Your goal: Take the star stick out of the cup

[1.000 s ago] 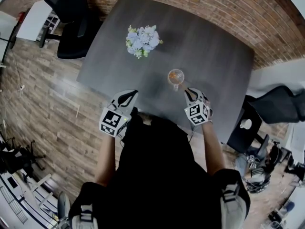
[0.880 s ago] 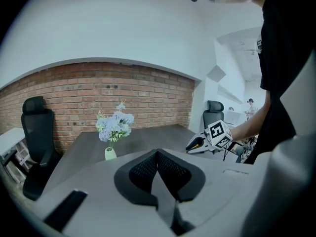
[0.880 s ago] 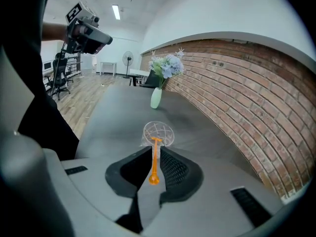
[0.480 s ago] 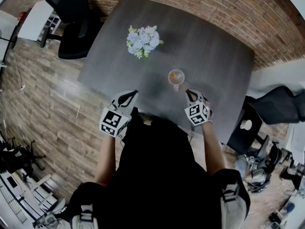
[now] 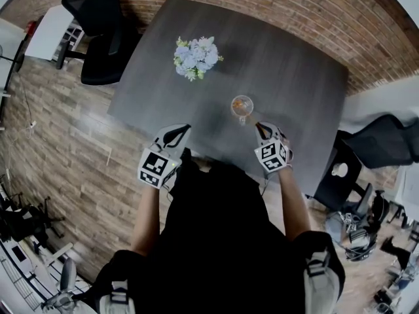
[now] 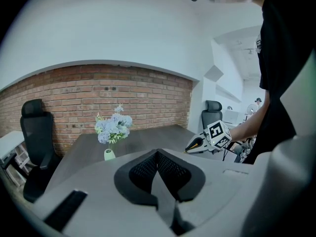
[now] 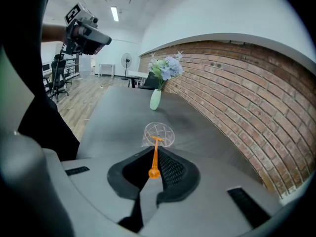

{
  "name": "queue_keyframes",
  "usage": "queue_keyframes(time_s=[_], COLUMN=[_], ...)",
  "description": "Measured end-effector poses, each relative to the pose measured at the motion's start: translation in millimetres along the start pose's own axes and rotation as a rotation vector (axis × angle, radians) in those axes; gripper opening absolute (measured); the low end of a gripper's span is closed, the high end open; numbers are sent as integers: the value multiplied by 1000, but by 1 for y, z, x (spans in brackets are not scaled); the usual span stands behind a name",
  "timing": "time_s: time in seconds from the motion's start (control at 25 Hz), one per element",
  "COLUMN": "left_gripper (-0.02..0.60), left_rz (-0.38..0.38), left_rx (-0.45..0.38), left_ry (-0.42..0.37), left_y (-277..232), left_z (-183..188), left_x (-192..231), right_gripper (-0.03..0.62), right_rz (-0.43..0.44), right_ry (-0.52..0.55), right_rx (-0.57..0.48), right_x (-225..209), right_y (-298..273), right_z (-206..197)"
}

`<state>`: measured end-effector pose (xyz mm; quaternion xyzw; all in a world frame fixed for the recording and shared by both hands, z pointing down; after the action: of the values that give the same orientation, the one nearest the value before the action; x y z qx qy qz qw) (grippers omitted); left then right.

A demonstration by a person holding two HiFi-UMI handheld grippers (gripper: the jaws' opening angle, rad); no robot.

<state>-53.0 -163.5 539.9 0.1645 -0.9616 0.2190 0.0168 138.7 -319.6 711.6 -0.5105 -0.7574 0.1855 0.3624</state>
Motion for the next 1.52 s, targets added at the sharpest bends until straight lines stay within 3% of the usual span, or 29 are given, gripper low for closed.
queue_keyframes(time_s=[0.88,1.52], left_gripper=[2,2], left_rz=[-206,-333], left_rx=[-18,-24], left_ry=[-99,-144], left_y=[-7,3], left_z=[16,18], left_x=[-4,-2], right_gripper=[15,15], right_rz=[-151,-275], right_ry=[-86,-89], right_rx=[8,-14], right_x=[14,40], right_y=[54,108], right_z=[15,67])
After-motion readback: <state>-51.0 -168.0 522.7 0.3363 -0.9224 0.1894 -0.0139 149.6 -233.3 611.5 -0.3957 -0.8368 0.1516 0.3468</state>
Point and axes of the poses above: the fingertips, and each gripper's own axes: y backward along the fingers, x to its left, z out of its top, the point moved 1 cm from there along y, backward along the fingers, and after that the axes turned 7 degrees about -z, right-handed, at the moved point
